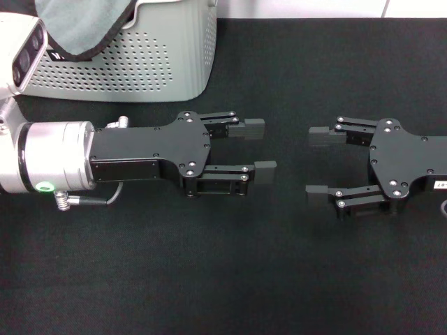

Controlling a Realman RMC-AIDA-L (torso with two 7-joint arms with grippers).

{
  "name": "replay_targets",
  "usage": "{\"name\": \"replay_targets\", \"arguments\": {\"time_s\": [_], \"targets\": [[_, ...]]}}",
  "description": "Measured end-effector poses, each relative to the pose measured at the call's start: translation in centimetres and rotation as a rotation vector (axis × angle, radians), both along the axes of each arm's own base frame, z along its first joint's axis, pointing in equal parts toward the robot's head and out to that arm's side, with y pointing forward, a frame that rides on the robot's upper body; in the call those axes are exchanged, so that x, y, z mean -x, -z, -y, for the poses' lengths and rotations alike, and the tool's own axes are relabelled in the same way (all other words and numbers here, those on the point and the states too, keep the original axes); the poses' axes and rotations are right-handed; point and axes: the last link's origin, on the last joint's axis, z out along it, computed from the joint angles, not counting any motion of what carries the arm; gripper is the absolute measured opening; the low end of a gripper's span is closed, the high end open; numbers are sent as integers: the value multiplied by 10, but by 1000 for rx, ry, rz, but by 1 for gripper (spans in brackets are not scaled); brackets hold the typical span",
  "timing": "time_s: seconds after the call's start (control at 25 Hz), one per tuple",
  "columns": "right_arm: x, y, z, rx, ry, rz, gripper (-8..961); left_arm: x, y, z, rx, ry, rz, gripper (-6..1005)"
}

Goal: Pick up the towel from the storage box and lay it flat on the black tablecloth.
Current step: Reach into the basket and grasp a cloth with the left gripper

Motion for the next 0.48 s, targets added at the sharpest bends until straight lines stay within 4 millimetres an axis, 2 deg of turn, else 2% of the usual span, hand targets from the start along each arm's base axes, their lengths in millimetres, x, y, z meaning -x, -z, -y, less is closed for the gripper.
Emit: {"name": "replay_targets", "arguments": {"time_s": [0.28, 0.48], "targets": [[0, 0, 0, 2, 3, 0, 870, 0, 0, 0, 1, 3, -2, 757], [-1, 0, 1, 0, 3, 2, 869, 4, -4, -8, -44, -43, -5, 756]]}}
